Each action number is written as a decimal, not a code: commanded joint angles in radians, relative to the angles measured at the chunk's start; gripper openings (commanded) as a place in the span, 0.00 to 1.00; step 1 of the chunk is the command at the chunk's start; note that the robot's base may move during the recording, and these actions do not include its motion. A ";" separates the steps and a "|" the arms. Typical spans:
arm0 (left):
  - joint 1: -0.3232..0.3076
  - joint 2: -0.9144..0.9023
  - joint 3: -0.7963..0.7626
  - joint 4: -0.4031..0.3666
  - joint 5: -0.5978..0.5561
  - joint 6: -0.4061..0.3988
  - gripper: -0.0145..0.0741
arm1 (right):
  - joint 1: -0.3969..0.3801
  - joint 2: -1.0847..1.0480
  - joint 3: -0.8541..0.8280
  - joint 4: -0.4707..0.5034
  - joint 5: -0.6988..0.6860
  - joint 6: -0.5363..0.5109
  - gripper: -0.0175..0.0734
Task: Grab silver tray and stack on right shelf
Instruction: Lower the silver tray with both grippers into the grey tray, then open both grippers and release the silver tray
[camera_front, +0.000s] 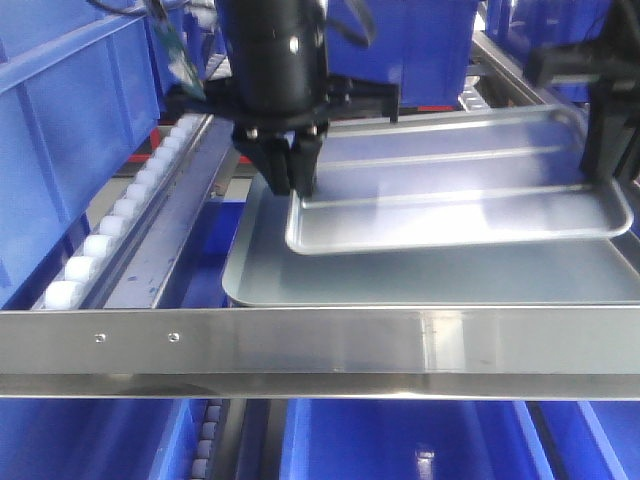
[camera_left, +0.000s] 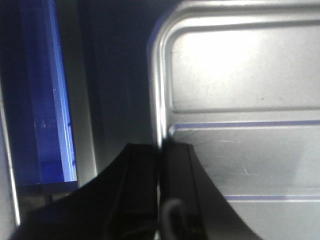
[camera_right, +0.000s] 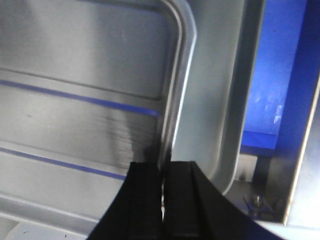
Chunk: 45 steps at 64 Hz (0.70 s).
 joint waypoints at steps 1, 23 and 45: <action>0.006 -0.044 -0.032 0.030 -0.019 0.040 0.06 | -0.008 -0.021 -0.043 -0.018 -0.084 -0.028 0.25; 0.008 -0.023 -0.032 0.016 -0.038 0.074 0.08 | -0.008 -0.007 -0.043 -0.018 -0.100 -0.028 0.28; 0.026 -0.023 -0.037 -0.010 -0.028 0.074 0.72 | -0.008 -0.007 -0.043 -0.025 -0.101 -0.028 0.86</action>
